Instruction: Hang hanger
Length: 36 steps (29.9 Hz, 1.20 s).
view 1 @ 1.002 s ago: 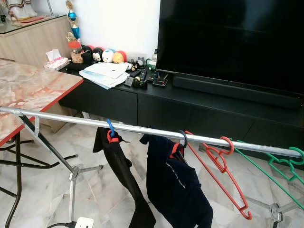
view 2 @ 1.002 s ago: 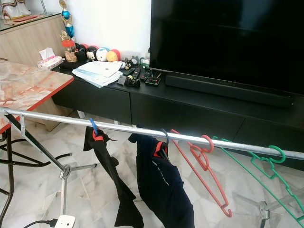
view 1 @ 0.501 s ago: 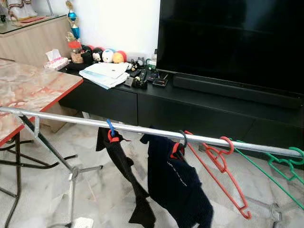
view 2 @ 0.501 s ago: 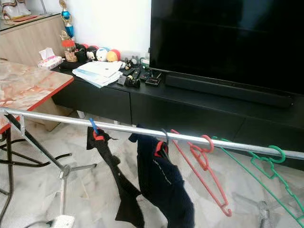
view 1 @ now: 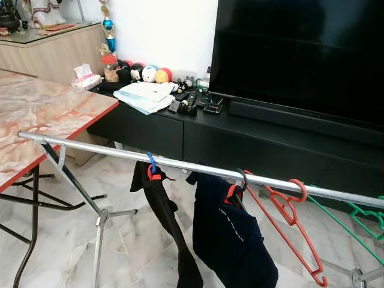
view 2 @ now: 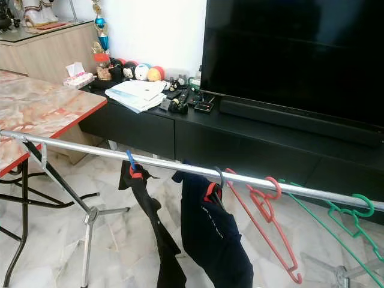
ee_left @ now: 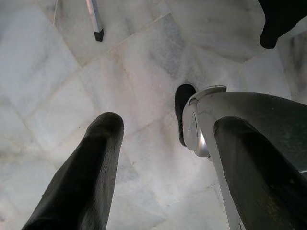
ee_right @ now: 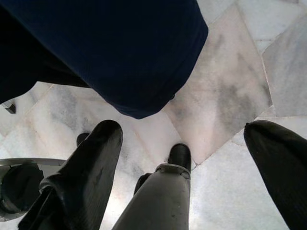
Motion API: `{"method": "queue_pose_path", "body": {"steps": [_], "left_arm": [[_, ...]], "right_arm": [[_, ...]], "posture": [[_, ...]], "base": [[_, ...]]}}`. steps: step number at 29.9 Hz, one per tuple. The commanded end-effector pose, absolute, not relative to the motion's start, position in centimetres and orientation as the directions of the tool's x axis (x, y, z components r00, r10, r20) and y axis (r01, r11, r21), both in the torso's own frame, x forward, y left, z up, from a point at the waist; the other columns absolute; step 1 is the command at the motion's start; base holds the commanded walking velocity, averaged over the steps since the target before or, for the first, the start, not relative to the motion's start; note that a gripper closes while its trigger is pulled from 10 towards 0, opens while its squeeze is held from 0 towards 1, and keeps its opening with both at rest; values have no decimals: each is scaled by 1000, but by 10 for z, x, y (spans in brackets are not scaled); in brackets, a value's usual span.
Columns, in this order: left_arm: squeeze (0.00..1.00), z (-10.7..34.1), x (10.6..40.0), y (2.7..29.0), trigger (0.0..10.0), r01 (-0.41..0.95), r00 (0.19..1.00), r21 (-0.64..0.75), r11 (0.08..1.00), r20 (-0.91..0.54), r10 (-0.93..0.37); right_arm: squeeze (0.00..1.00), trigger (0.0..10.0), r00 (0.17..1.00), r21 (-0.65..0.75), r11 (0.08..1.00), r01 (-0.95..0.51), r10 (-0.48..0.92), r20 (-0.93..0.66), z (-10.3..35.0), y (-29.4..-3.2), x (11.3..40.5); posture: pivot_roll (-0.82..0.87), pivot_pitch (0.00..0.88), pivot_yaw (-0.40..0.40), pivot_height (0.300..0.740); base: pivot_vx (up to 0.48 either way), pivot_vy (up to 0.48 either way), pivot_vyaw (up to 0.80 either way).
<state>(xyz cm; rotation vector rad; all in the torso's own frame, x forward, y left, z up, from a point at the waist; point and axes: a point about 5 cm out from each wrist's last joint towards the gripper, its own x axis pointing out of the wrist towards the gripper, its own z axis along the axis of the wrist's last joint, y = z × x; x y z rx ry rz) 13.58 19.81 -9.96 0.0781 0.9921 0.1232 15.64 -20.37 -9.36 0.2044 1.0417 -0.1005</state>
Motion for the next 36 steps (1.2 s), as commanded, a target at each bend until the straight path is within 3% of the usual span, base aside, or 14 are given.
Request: {"method": "queue_pose_path", "body": {"steps": [1,9,13,21,24,36], "left_arm": [[0,-101,130,202,10000,-26,524,141,990,-841,134],[0,-100,103,241,10000,-48,485,171,984,-857,172],[0,-100,99,245,10000,-50,477,172,984,-861,175],[0,-109,91,215,10000,-12,469,147,989,-873,135],[0,-112,92,192,10000,11,468,129,992,-877,109],[0,-110,97,198,10000,1,478,138,990,-870,121]], "right_arm": [[0,10000,501,131,975,180,24,-865,-95,-201,155],[0,10000,478,122,969,214,5,-878,-97,-198,152],[0,10000,478,130,966,223,8,-878,-97,-197,152],[0,10000,465,125,969,212,12,-885,-98,-196,150],[0,10000,463,122,970,211,11,-886,-97,-197,151],[0,10000,459,116,966,233,-4,-888,-96,-201,153]], "posture": [[108,0,-5,740],[105,0,20,740],[105,0,26,740],[112,0,22,740],[112,0,18,740],[117,0,5,740]], "base": [[0,0,0],[0,0,0],[0,305,0],[0,480,0],[0,480,0],[0,32,0]]}}
